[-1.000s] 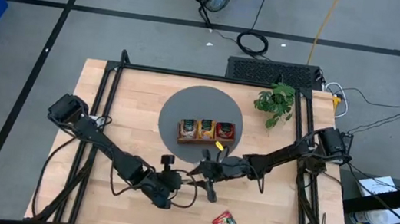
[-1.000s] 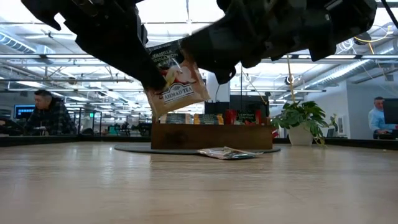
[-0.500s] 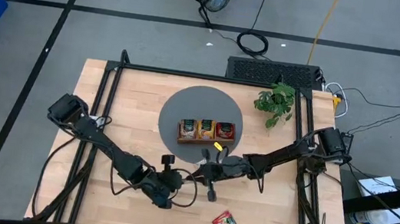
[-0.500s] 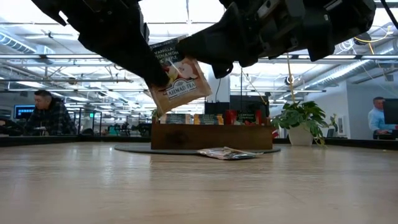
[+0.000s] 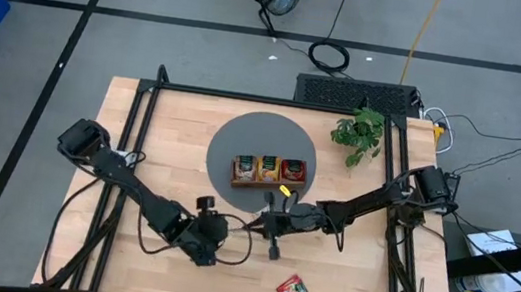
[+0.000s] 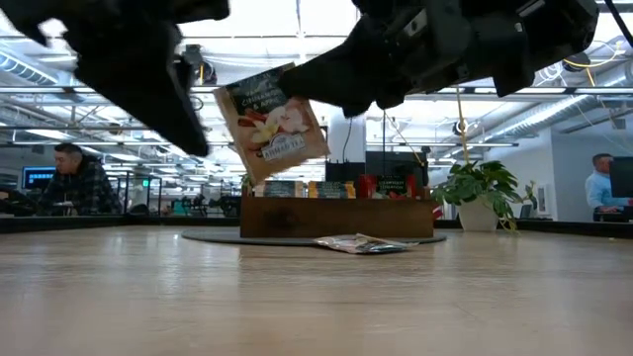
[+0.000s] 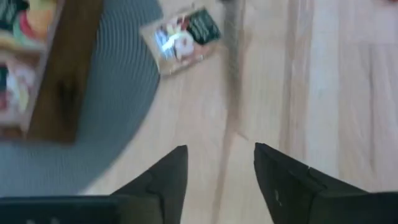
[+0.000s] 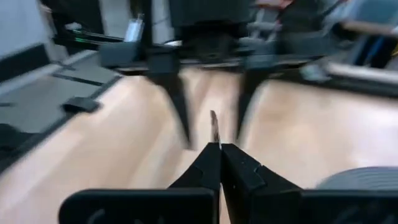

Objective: Pick & Place Tea
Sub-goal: Put the brown tea bag into the left section of the wooden organizer

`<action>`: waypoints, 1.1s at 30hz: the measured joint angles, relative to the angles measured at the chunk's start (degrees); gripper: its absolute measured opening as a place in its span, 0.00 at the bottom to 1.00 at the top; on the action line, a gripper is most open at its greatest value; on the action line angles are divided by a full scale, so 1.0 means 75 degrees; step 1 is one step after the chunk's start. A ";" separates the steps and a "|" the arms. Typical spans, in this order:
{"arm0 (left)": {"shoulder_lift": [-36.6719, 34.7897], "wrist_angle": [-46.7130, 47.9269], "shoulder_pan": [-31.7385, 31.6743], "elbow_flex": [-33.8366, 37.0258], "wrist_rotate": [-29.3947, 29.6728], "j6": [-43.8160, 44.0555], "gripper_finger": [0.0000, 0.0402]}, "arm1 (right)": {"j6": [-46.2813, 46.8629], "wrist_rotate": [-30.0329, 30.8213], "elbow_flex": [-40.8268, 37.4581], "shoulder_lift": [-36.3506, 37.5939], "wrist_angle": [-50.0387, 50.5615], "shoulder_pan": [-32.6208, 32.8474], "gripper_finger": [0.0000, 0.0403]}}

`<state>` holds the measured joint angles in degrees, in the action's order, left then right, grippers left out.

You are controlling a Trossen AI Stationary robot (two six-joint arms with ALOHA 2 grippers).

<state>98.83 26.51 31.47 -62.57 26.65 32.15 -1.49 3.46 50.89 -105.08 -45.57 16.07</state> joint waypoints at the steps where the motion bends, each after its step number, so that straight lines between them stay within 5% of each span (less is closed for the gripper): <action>1: -0.0015 0.0150 0.0086 0.0000 -0.0010 0.0247 0.48 | -0.0217 0.0180 -0.0041 0.0049 -0.0088 -0.0016 0.00; 7: 0.0012 0.0442 0.1035 0.0182 0.0844 0.1343 0.43 | -0.0647 0.0354 -0.0637 0.0137 -0.2059 -0.0541 0.00; 13: 0.0032 0.0374 0.2019 0.0540 0.2861 0.1876 0.21 | -0.0052 -0.0473 -0.1144 0.0053 -0.3436 -0.1570 0.00; 18: 0.0032 0.0000 0.2297 0.0757 0.3257 0.1986 0.03 | 0.0035 -0.0703 -0.1146 0.0026 -0.3166 -0.2266 0.00; 33: 0.0032 -0.0609 0.2086 0.1142 0.3486 0.1374 0.09 | 0.0863 -0.0450 -0.1135 -0.0078 -0.2799 -0.2814 0.00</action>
<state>99.07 21.94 47.11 -54.00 52.80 42.46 4.98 0.08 42.37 -105.66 -66.57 -5.04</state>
